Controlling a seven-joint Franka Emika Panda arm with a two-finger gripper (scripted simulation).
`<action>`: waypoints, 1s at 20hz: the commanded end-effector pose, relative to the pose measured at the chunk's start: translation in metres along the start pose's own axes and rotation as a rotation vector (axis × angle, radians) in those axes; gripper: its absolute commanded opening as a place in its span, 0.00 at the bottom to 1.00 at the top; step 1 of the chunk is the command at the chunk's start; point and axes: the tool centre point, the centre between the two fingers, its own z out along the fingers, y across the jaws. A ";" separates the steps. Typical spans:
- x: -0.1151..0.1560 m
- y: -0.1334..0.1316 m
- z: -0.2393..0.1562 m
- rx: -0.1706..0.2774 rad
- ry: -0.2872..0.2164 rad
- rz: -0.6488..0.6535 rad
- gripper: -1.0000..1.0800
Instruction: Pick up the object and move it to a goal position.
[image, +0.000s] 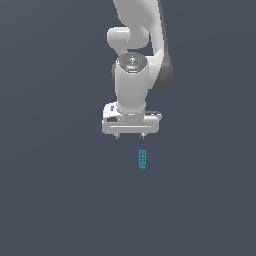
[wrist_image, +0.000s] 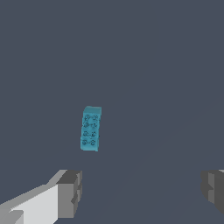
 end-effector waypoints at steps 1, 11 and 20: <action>0.000 0.000 0.000 0.000 0.000 0.000 0.96; -0.001 -0.023 0.007 0.026 -0.004 -0.052 0.96; 0.003 -0.028 0.021 0.022 -0.008 -0.031 0.96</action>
